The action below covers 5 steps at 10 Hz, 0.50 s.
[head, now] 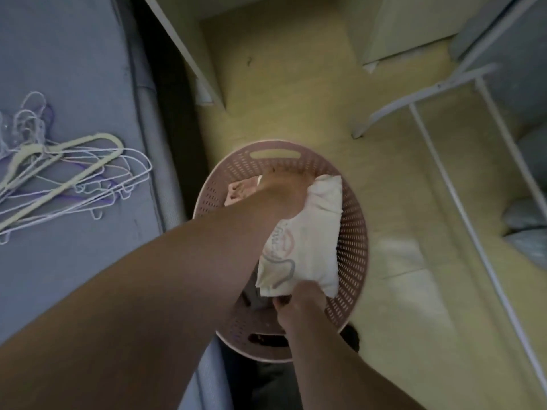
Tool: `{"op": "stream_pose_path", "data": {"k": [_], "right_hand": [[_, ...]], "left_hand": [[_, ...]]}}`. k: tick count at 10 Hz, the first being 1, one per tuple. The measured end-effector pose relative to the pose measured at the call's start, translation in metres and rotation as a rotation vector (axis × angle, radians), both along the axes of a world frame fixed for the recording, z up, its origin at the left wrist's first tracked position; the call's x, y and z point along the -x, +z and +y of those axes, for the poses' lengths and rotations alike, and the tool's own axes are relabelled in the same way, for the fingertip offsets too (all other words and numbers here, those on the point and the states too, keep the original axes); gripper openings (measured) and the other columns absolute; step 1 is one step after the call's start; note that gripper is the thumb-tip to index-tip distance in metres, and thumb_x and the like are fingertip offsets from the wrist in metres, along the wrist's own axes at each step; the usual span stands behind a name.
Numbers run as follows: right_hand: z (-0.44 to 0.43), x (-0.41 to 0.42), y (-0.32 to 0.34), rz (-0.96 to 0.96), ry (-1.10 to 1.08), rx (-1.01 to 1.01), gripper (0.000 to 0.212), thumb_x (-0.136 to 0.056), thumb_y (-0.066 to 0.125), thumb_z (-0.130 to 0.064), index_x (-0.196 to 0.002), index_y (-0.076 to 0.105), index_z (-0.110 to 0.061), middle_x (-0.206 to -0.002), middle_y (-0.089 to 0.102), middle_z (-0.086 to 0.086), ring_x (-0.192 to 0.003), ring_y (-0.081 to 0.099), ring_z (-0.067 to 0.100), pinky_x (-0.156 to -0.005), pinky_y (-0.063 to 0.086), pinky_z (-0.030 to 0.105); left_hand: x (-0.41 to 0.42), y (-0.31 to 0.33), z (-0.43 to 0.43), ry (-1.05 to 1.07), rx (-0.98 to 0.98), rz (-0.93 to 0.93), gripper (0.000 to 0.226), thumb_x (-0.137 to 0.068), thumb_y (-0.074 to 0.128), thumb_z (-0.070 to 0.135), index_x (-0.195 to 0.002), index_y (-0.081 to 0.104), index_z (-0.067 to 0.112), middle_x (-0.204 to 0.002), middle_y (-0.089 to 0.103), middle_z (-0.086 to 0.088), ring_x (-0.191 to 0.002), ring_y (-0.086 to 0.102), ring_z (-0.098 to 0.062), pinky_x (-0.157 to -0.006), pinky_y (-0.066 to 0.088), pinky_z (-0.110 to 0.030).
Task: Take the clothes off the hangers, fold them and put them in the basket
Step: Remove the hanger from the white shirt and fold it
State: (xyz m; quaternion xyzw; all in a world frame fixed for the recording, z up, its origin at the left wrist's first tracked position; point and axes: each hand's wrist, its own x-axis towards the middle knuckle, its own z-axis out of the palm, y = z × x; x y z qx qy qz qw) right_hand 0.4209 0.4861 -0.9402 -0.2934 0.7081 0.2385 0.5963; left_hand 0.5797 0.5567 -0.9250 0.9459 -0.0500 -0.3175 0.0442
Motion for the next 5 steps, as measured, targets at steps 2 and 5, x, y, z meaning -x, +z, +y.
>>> {"op": "stream_pose_path", "data": {"k": [2, 5], "right_hand": [[-0.016, 0.011, -0.095, 0.01, 0.425, 0.01, 0.044, -0.103, 0.03, 0.001, -0.145, 0.024, 0.013, -0.149, 0.032, 0.029, -0.112, 0.053, 0.04, -0.102, 0.046, 0.038], [-0.004, 0.01, -0.089, 0.194, 0.874, 0.214, 0.079, -0.088, 0.041, -0.058, -0.146, 0.034, -0.005, -0.145, 0.041, 0.019, -0.134, 0.041, 0.037, -0.112, 0.037, 0.047]], "left_hand": [[-0.013, -0.09, -0.008, -0.068, -0.017, 0.07, 0.045, -0.092, 0.044, 0.016, -0.136, 0.045, 0.023, -0.142, 0.05, -0.009, -0.128, 0.046, -0.035, -0.102, 0.032, -0.049], [0.0, -0.113, 0.004, -0.049, 0.011, -0.119, 0.046, -0.09, 0.058, 0.034, -0.129, 0.043, 0.015, -0.135, 0.047, -0.01, -0.125, 0.043, -0.032, -0.107, 0.029, -0.045]]}}
